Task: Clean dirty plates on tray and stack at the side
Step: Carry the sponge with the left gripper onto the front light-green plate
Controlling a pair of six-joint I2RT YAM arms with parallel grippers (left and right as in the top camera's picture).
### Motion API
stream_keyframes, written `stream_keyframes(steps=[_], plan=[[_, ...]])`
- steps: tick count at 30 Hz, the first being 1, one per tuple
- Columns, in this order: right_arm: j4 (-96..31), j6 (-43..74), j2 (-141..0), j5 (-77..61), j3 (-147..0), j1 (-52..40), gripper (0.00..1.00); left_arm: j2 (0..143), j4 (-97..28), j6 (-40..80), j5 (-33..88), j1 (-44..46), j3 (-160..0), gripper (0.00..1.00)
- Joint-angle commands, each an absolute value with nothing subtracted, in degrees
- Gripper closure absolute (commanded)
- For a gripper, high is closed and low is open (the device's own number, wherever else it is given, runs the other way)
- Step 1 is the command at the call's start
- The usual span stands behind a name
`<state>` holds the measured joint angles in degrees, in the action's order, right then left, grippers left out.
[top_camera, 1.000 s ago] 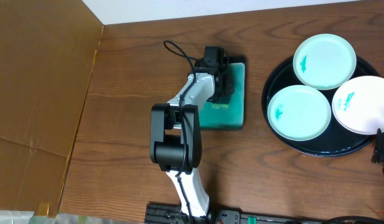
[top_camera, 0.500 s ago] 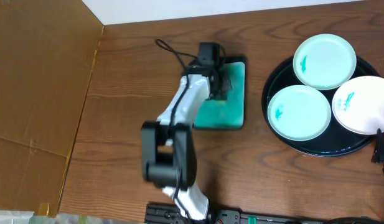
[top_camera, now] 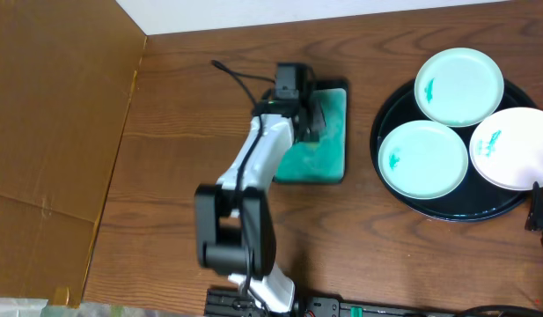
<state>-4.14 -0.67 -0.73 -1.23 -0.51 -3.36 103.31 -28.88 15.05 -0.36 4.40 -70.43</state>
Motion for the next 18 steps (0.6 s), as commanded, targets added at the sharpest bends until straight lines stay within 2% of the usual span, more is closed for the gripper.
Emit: stream_keyframes(steps=[1, 10, 18], plan=[[-4.3, -1.1, -0.5, -0.7, -0.3, -4.0, 0.01, 101.3, -32.7, 13.4, -0.5, 4.3, -73.2, 0.93], [-4.3, -1.1, -0.5, -0.7, -0.3, -4.0, 0.01, 87.9, -35.3, 13.4, -0.8, 4.3, -76.1, 0.93], [-4.3, -1.1, -0.5, -0.7, -0.3, -4.0, 0.01, 100.5, -29.5, 13.4, -1.1, 4.0, -70.8, 0.93]])
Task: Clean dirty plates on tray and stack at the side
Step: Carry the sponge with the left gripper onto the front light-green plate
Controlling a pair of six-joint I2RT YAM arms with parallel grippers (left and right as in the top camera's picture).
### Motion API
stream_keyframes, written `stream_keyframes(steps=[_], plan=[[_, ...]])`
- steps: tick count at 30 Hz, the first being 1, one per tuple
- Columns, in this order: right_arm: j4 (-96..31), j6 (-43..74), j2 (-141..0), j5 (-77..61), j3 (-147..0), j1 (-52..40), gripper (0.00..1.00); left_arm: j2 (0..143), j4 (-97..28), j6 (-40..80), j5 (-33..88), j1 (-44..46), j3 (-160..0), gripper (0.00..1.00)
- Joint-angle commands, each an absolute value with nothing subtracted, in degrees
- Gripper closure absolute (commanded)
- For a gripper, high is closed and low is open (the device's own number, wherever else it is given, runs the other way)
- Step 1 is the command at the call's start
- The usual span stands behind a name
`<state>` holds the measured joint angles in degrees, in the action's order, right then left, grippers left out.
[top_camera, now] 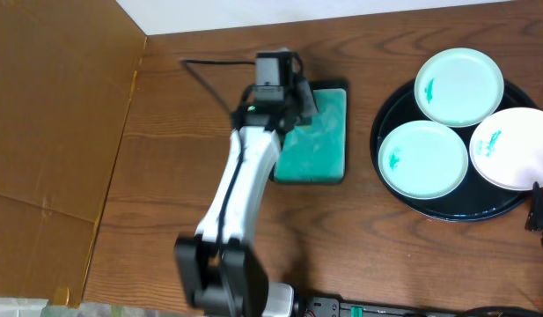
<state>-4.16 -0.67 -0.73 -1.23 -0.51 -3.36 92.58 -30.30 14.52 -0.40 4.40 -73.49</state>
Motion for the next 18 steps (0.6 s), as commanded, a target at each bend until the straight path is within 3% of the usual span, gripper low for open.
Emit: stream_keyframes(steps=[1, 12, 18], plan=[[-4.3, -1.1, -0.5, -0.7, -0.3, -4.0, 0.01, 102.3, -29.4, 13.4, -1.1, 4.0, -70.9, 0.93], [-4.3, -1.1, -0.5, -0.7, -0.3, -4.0, 0.01, 88.9, -34.2, 11.5, 3.2, 4.1, -75.2, 0.93], [-4.3, -1.1, -0.5, -0.7, -0.3, -4.0, 0.01, 93.8, -32.4, 11.5, 0.6, 4.1, -70.7, 0.93]])
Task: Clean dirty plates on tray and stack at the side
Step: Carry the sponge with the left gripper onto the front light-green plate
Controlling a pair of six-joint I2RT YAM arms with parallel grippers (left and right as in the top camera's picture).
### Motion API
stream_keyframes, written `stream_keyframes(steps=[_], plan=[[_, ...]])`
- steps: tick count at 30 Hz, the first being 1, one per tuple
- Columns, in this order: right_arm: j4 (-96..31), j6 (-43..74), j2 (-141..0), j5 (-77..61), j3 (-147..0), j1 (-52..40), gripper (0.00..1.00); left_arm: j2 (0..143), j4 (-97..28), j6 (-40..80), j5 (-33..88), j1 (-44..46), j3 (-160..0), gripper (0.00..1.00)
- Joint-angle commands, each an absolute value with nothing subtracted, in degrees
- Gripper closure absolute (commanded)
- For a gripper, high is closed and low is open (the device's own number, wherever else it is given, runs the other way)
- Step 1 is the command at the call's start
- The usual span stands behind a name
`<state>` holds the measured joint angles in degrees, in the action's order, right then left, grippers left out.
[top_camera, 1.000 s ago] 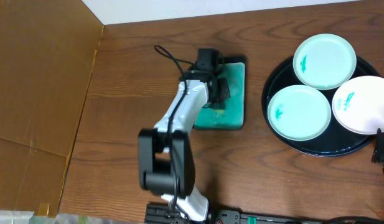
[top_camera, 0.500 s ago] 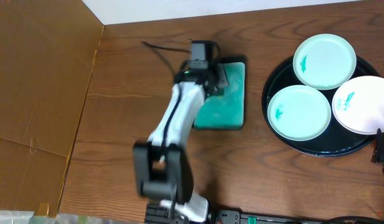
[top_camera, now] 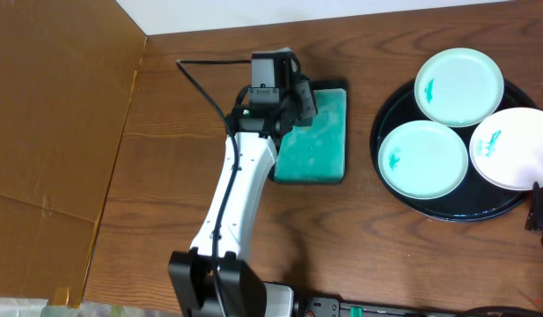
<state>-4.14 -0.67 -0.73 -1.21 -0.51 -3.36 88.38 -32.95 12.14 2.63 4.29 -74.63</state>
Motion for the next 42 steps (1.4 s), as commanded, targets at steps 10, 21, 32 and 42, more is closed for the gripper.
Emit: stream_keyframes(steps=[10, 21, 32, 42], plan=[[-4.3, -1.1, -0.5, -0.7, -0.3, -4.0, 0.01, 92.3, -33.8, 11.7, 9.7, 4.2, -74.5, 0.93], [-4.3, -1.1, -0.5, -0.7, -0.3, -4.0, 0.01, 85.0, -35.3, 25.8, 14.3, 18.9, -72.6, 0.93], [-4.3, -1.1, -0.5, -0.7, -0.3, -4.0, 0.01, 103.5, -22.9, 32.1, 6.8, 32.6, -72.2, 0.93], [-4.3, -1.1, -0.5, -0.7, -0.3, -4.0, 0.01, 109.4, -19.7, 36.1, 6.8, 35.2, -72.2, 0.67]])
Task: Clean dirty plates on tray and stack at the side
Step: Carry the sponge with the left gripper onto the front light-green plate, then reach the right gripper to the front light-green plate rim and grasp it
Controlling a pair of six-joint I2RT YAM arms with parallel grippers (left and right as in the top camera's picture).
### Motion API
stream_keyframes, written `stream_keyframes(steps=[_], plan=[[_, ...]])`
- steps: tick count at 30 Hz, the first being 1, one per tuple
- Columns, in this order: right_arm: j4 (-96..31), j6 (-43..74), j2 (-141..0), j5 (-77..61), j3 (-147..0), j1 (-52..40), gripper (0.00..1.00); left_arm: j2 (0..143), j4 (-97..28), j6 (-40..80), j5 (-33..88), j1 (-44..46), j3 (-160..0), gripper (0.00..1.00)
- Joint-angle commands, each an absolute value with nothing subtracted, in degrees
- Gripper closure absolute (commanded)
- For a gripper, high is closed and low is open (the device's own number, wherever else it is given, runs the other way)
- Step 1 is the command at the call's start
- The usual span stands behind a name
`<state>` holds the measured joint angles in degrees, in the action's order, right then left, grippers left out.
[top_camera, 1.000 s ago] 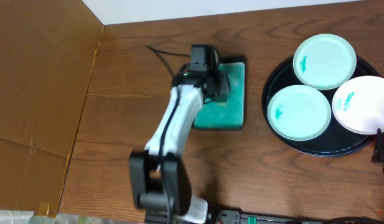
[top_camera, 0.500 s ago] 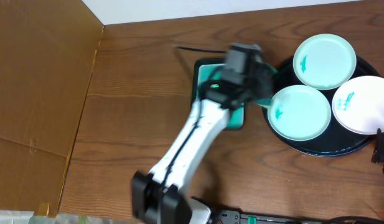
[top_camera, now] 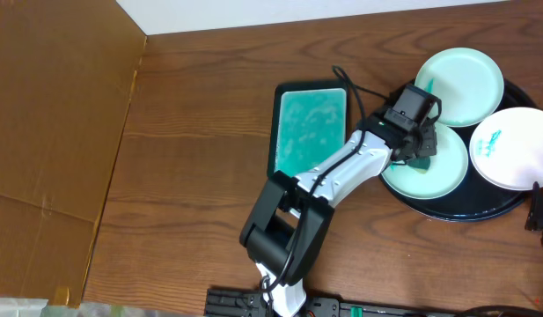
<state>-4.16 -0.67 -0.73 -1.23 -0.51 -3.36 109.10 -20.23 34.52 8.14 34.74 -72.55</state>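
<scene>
A round black tray point(top_camera: 456, 215) at the right holds three plates. The far mint plate point(top_camera: 465, 88) and the white plate point(top_camera: 522, 154) each carry a teal smear. My left arm reaches across to the near mint plate point(top_camera: 429, 180). The left gripper point(top_camera: 420, 150) is down on that plate's upper part, seemingly shut on a small dark green sponge point(top_camera: 421, 162). This plate's smear is hidden under the gripper. Only a dark bit of my right gripper point(top_camera: 540, 216) shows at the right edge, and its fingers cannot be made out.
A teal pad in a black frame point(top_camera: 311, 132) lies on the wooden table left of the tray. A black cable point(top_camera: 359, 88) runs from the left wrist past the pad's corner. Brown cardboard point(top_camera: 51, 132) covers the left side.
My left gripper was at the upper left of the teal pad. It is now to the right, on the near mint plate in the tray, with a dark green piece in its fingers. The pad lies uncovered.
My left gripper stood over the top of the teal pad, then at the pad's upper left edge at the two following moments. It is now across on the near mint plate with a sponge-like piece. The plates and the right arm have not moved.
</scene>
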Motion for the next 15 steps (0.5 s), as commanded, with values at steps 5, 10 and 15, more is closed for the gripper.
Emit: stream_keyframes(steps=[5, 10, 15], plan=[[-4.3, -1.1, -0.5, -0.7, -0.3, -4.0, 0.01, 108.5, -18.9, 36.1, 7.0, 34.9, -72.3, 0.56], [-4.3, -1.1, -0.5, -0.7, -0.3, -4.0, 0.01, 102.9, -18.9, 36.1, 7.0, 33.0, -72.6, 0.4], [-4.2, -1.2, -0.5, -0.2, -0.3, -4.0, 0.01, 94.7, -20.4, 35.6, 7.0, 29.8, -72.6, 0.29]])
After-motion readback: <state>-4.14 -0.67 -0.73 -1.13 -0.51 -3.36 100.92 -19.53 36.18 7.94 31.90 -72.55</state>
